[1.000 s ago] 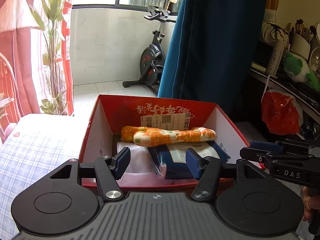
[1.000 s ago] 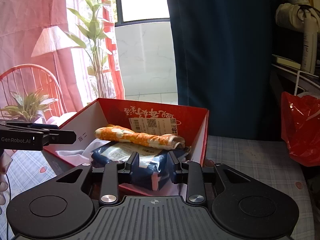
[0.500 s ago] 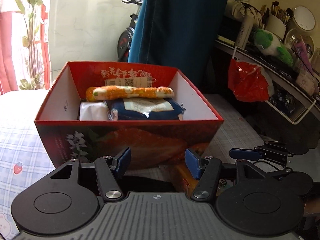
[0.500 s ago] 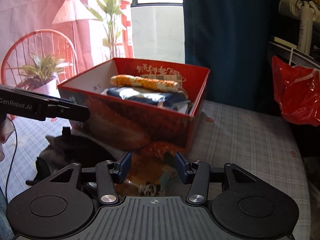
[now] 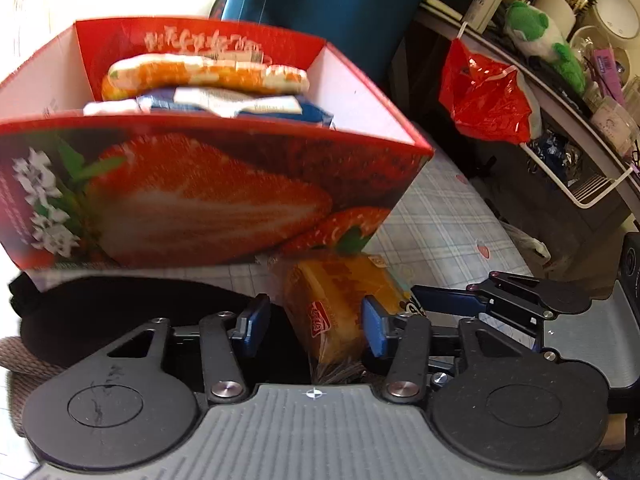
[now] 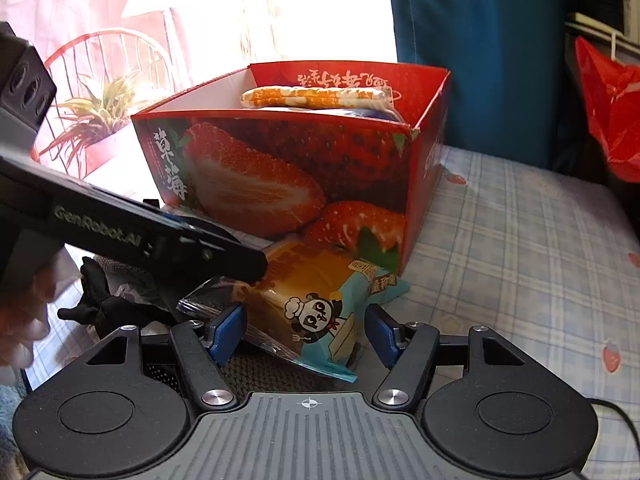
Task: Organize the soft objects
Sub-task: 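Close the left gripper on the bread bag while the right gripper grasps it too, then lift the bread bag into the red box and open both grippers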
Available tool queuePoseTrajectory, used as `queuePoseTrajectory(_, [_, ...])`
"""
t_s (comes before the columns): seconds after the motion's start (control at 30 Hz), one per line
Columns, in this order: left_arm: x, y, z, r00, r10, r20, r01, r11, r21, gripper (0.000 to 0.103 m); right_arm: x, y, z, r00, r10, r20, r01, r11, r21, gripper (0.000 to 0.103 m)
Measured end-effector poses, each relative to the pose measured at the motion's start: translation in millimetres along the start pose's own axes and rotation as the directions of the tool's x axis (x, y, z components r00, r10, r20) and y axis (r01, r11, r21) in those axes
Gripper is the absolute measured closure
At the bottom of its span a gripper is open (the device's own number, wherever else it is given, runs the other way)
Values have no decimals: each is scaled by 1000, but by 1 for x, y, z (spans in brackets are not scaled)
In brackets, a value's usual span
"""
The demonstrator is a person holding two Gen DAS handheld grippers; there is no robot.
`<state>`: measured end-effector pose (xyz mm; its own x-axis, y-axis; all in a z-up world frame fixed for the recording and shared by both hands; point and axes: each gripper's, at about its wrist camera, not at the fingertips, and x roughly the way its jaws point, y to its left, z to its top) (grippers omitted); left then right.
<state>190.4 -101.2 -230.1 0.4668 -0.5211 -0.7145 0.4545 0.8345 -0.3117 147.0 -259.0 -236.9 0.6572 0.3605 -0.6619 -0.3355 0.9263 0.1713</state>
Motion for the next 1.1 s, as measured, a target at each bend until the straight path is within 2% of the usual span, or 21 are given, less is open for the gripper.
queuePoseTrajectory(0.2, [12,4,-3,997,-81,-18,80,996,-35,52,11,-4,-4,999,49,-20,-48,999,16,40])
queuePoseTrajectory(0.37, [19,4,-2,995,-98,-18,97,994,-49,54,12,-4,-5,999,50,-7,-49,999,21,43])
queuePoseTrajectory(0.53, [12,-1,-2,997,-82,-5,81,996,-32,56,8,1,-4,1000,28,5,-28,999,37,49])
queuePoseTrajectory(0.87, [-38,-5,0,995,-76,72,75,997,20,56,-16,21,10,999,26,44,-25,1000,-17,53])
queuePoseTrajectory(1.1, [-84,0,8,985,-85,150,81,996,37,57,-36,46,31,996,34,81,-30,998,-52,54])
